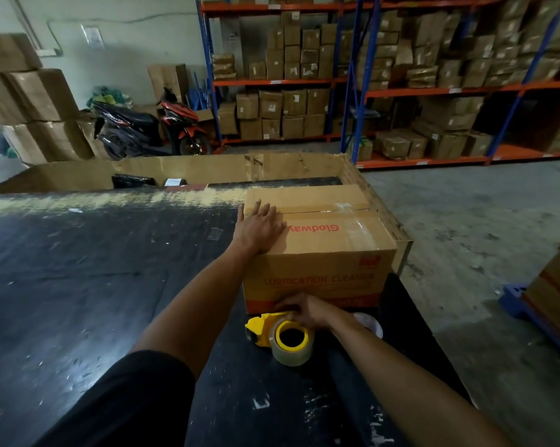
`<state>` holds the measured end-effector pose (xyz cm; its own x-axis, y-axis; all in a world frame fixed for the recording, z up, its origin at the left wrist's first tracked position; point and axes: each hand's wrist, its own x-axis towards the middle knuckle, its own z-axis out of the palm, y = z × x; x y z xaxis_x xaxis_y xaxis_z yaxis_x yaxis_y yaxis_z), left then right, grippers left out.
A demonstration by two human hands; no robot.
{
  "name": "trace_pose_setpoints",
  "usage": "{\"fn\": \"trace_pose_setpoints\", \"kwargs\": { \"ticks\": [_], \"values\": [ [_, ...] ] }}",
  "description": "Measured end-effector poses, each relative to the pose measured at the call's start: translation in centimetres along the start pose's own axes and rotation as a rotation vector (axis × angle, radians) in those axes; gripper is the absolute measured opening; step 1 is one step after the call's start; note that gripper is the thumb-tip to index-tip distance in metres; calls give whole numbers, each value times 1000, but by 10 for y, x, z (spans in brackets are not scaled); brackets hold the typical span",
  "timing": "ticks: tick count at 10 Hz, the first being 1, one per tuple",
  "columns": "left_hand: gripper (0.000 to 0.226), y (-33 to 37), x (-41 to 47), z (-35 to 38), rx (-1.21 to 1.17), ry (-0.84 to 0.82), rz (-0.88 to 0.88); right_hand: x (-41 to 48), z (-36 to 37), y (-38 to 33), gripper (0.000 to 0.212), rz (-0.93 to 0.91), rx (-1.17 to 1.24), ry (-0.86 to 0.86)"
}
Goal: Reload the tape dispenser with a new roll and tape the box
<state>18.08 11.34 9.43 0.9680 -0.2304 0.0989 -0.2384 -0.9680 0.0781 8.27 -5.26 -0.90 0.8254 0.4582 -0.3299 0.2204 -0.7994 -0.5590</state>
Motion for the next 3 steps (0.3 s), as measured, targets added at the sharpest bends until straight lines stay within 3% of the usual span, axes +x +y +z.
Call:
{"fn": "trace_pose_setpoints", "kwargs": {
  "ticks": [2, 3],
  "values": [
    [68, 3, -26, 5, -123, 75, -24, -56, -23, 8, 36, -8, 20, 188],
    [74, 10, -82, 3, -162, 103, 165, -93, -20, 32, 53, 17, -137, 203]
  ]
}}
